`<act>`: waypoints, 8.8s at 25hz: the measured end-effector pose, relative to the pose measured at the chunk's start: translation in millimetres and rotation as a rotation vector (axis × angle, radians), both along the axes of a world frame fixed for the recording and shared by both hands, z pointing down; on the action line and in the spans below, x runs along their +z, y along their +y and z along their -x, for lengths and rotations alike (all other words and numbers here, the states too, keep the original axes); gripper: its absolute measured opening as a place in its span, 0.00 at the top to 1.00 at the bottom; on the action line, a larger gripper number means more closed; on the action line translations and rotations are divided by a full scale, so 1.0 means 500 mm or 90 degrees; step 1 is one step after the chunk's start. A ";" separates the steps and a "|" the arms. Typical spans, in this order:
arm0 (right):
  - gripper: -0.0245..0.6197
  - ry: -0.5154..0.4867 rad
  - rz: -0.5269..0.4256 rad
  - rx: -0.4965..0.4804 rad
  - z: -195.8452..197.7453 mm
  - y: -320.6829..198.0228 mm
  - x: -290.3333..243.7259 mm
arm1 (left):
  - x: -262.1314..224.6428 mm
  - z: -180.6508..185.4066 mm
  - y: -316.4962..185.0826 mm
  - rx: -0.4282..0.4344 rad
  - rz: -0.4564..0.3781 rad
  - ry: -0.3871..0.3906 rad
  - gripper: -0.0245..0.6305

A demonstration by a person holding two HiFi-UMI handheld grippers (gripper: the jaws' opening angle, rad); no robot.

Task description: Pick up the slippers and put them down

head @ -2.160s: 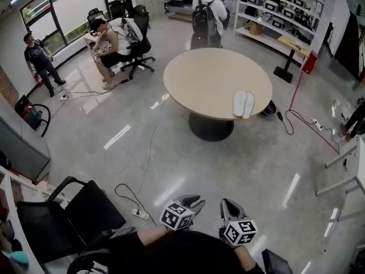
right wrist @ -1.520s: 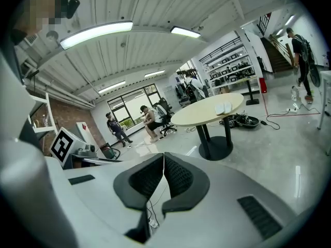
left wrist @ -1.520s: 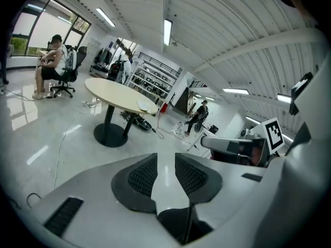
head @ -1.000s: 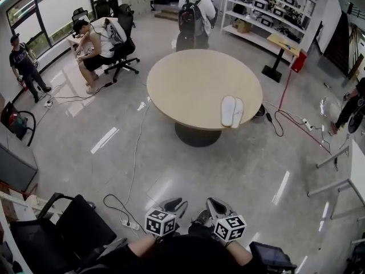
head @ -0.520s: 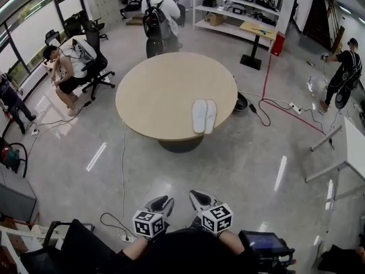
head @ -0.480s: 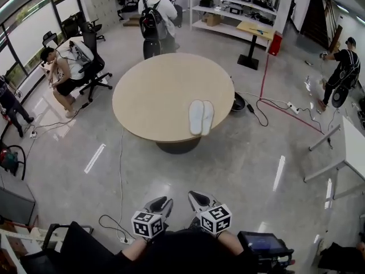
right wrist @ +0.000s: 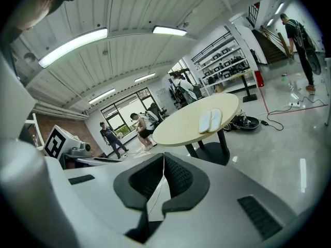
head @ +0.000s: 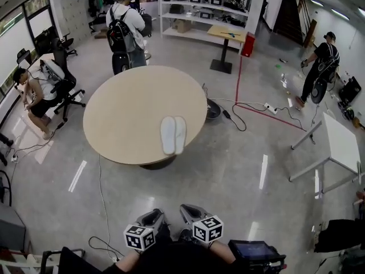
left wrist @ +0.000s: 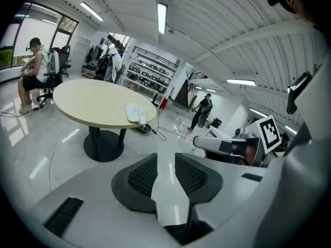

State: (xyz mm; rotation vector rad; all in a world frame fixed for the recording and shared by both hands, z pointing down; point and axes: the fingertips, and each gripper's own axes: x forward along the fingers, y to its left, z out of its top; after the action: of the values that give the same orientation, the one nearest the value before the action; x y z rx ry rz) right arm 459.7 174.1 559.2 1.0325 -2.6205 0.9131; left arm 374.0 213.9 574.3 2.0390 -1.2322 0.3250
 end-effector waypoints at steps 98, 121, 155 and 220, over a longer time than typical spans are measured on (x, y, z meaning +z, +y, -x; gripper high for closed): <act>0.87 -0.455 0.346 0.156 0.105 -0.794 0.202 | 0.081 0.189 -0.733 -0.137 0.044 0.034 0.78; 0.87 -0.447 0.365 0.004 0.363 -0.692 0.133 | 0.035 0.406 -0.548 -0.302 -0.029 0.052 0.78; 0.87 -0.472 0.294 0.019 0.935 -0.595 0.037 | -0.006 1.043 -0.141 -0.501 -0.096 0.083 0.79; 0.87 -0.467 0.307 0.422 1.594 -1.131 0.316 | 0.086 1.862 -0.981 -0.103 0.007 0.057 0.79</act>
State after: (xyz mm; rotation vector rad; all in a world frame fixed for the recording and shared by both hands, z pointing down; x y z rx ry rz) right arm -337.4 -391.5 717.1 1.6761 -2.2682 2.3044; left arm -556.8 -276.5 617.1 1.9083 -1.3272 0.1619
